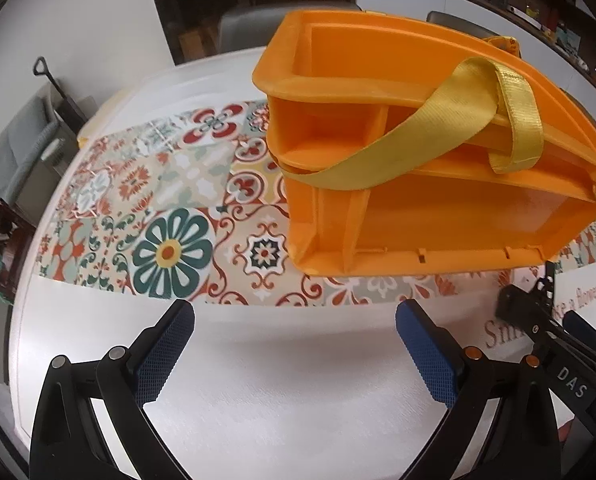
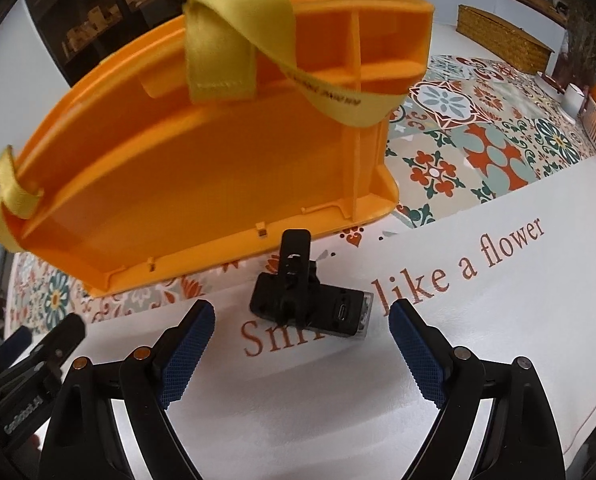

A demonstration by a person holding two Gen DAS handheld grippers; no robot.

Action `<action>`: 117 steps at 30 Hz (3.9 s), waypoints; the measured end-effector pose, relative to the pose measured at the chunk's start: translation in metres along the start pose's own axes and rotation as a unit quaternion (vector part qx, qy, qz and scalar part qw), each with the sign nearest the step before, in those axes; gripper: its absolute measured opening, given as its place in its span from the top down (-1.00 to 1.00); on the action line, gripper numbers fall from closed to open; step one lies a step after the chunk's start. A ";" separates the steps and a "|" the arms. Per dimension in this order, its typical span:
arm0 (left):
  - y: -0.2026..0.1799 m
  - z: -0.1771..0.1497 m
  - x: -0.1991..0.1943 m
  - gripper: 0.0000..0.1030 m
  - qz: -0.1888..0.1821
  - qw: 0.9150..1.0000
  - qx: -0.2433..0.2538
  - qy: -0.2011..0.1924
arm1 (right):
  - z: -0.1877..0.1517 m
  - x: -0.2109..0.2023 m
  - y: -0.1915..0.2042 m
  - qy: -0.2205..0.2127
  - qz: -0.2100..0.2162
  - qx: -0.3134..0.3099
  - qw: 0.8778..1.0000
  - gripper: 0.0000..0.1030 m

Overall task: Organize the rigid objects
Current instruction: 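Move the right gripper down to the black flashlight and close on it, then lift the black flashlight off the table with the right gripper, then carry the flashlight with the right gripper over the orange crate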

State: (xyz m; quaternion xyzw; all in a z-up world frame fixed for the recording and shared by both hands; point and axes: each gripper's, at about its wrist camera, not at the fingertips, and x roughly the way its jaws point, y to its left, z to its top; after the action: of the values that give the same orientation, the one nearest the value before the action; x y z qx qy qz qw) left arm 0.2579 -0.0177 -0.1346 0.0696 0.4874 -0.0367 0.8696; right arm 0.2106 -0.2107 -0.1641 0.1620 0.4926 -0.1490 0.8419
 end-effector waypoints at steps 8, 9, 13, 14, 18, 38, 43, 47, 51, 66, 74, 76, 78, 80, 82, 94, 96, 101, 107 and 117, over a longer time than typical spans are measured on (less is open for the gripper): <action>-0.008 -0.004 0.011 -1.00 0.013 1.000 0.010 0.000 | -0.004 0.013 0.003 -0.004 -0.019 -0.008 1.000 -0.73; -0.008 -0.004 0.012 -1.00 0.013 1.000 0.008 0.002 | -0.004 0.014 0.004 -0.005 -0.019 -0.008 1.000 -0.73; -0.009 -0.006 0.020 -1.00 0.008 1.000 -0.003 0.015 | -0.005 0.021 0.004 -0.006 -0.028 -0.011 1.000 -0.73; -0.009 -0.006 0.022 -0.99 0.007 1.000 -0.006 0.018 | -0.004 0.024 0.002 -0.006 -0.030 -0.010 0.999 -0.73; -0.011 -0.008 0.026 -1.00 0.008 1.000 -0.009 0.024 | -0.004 0.030 0.003 -0.001 -0.040 -0.007 0.999 -0.73; -0.015 -0.009 0.025 -1.00 0.021 0.999 -0.012 0.026 | -0.009 0.027 0.011 0.000 -0.036 -0.035 0.999 -0.48; -0.015 -0.010 0.019 -1.00 0.021 0.999 -0.014 0.027 | -0.013 0.021 0.007 0.012 -0.022 -0.035 0.999 -0.48; -0.015 -0.011 0.012 -1.00 0.019 0.999 -0.017 0.025 | -0.014 0.009 0.005 0.011 -0.016 -0.042 0.999 -0.48; -0.016 -0.010 0.003 -1.00 0.017 0.999 -0.017 0.020 | -0.012 -0.005 0.004 0.005 -0.017 -0.052 0.998 -0.48; -0.011 0.008 -0.048 -1.00 0.015 1.000 -0.013 -0.006 | 0.010 -0.064 0.007 -0.015 0.015 -0.077 0.997 -0.48; -0.009 0.021 -0.076 -1.00 -0.002 0.999 -0.019 -0.027 | 0.020 -0.093 0.011 -0.020 0.027 -0.084 0.996 -0.48; -0.008 0.025 -0.084 -1.00 -0.002 0.999 -0.017 -0.034 | 0.024 -0.102 0.011 -0.029 0.028 -0.087 0.995 -0.48; -0.008 0.029 -0.090 -1.00 -0.005 0.999 -0.018 -0.036 | 0.028 -0.111 0.011 -0.037 0.031 -0.088 0.995 -0.48; -0.007 0.032 -0.097 -1.00 -0.014 0.999 -0.020 -0.041 | 0.032 -0.117 0.011 -0.043 0.029 -0.090 0.995 -0.48; -0.006 0.036 -0.103 -1.00 -0.018 0.999 -0.020 -0.045 | 0.036 -0.126 0.012 -0.051 0.033 -0.093 0.994 -0.48; -0.004 0.059 -0.131 -1.00 -0.026 0.997 -0.017 -0.067 | 0.057 -0.158 0.018 -0.087 0.051 -0.095 0.990 -0.48; -0.004 0.063 -0.135 -1.00 -0.022 0.997 -0.016 -0.074 | 0.062 -0.163 0.020 -0.095 0.053 -0.097 0.989 -0.48; -0.002 0.073 -0.144 -1.00 -0.020 0.996 -0.015 -0.090 | 0.073 -0.171 0.026 -0.107 0.056 -0.103 0.987 -0.48; 0.002 0.088 -0.148 -1.00 -0.012 0.994 -0.018 -0.105 | 0.086 -0.176 0.033 -0.119 0.060 -0.111 0.985 -0.48; 0.011 0.112 -0.140 -1.00 -0.007 0.993 -0.030 -0.116 | 0.120 -0.165 0.046 -0.119 0.071 -0.116 0.984 -0.48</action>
State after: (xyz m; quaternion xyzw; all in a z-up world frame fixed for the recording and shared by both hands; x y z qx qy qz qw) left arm 0.2805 -0.0247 0.0438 0.0353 0.3843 -0.0359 0.9218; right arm 0.2454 -0.2047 0.0421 0.0793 0.3898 -0.0487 0.9162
